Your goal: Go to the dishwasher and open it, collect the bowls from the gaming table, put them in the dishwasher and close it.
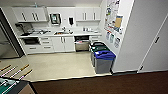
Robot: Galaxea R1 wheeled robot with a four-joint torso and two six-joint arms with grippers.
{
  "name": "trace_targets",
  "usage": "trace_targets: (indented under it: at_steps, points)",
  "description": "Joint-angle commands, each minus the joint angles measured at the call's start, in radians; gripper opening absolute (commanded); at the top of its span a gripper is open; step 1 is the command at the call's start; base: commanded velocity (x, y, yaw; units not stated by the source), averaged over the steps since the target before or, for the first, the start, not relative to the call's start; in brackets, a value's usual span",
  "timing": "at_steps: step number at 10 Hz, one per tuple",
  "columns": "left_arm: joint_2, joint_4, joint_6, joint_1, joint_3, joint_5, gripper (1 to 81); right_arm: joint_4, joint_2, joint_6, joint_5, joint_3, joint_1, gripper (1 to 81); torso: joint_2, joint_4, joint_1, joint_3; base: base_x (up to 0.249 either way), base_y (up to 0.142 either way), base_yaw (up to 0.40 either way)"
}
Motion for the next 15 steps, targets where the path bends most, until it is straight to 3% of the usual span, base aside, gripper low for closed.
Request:
trace_targets:
  at_steps: [1, 15]
  points:
    - [-0.021, 0.012, 0.005, -0.038, 0.006, 0.028, 1.0, 0.002, -0.013, 0.000, -0.085, -0.003, 0.049, 1.0, 0.000, 0.000, 0.000, 0.000, 0.166, 0.000, 0.000]
    - [-0.025, 0.012, 0.005, -0.038, 0.014, 0.026, 1.0, 0.002, -0.013, 0.000, -0.085, -0.003, 0.045, 1.0, 0.000, 0.000, 0.000, 0.000, 0.137, 0.000, 0.000]
